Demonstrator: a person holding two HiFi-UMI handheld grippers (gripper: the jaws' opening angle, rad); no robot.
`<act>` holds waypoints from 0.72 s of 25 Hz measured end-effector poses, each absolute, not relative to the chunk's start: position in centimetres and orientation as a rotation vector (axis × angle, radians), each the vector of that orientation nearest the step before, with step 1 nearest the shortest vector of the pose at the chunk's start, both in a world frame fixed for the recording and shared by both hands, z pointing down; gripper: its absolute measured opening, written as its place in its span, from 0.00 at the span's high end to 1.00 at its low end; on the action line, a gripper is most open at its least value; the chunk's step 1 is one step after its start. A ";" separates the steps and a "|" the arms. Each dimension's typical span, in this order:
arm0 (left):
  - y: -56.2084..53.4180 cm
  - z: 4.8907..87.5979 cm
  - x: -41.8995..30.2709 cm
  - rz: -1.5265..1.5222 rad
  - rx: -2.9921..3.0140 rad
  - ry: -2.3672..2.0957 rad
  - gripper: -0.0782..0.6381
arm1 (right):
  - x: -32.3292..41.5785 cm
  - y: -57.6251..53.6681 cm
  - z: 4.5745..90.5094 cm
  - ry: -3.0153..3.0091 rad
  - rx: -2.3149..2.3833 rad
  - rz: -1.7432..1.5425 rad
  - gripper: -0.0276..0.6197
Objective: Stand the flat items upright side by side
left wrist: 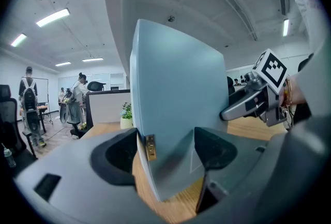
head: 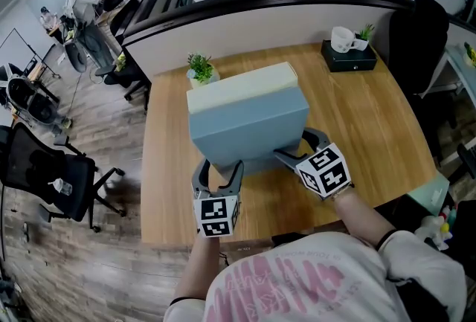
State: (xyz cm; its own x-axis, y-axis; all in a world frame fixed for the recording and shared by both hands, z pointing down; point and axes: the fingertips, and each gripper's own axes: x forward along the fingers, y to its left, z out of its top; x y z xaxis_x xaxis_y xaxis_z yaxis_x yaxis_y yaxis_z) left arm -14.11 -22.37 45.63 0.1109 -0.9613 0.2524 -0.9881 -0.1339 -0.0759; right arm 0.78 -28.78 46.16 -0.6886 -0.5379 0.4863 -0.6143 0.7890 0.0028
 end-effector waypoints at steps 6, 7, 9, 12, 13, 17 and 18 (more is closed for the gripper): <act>-22.1 44.8 -14.1 0.355 2.267 -1.993 0.40 | 0.8 -28.7 45.7 -2.519 0.878 0.247 0.40; -22.0 44.7 -14.2 0.355 2.269 -1.996 0.40 | 0.8 -28.6 45.5 -2.522 0.883 0.248 0.40; -21.9 44.5 -14.4 0.349 2.263 -2.004 0.40 | 0.9 -28.6 45.3 -2.524 0.889 0.247 0.40; -21.7 44.1 -14.7 0.331 2.250 -2.020 0.40 | 1.0 -28.5 45.1 -2.525 0.898 0.249 0.40; -21.7 44.0 -14.8 0.323 2.246 -2.026 0.40 | 1.1 -28.4 45.0 -2.527 0.902 0.254 0.40; -21.3 43.1 -15.0 0.275 2.227 -2.049 0.41 | 1.6 -28.3 44.4 -2.539 0.927 0.284 0.40; -21.2 42.9 -15.1 0.263 2.224 -2.054 0.41 | 1.6 -28.3 44.2 -2.541 0.935 0.289 0.40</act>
State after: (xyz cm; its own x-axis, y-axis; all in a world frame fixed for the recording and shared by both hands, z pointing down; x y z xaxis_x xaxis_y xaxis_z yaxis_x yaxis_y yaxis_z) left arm -15.12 -21.15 42.86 0.0737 -0.9778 0.1961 -0.9957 -0.0833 -0.0413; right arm 1.63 -28.33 44.24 -0.6882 -0.5700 0.4488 -0.6563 0.7528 -0.0501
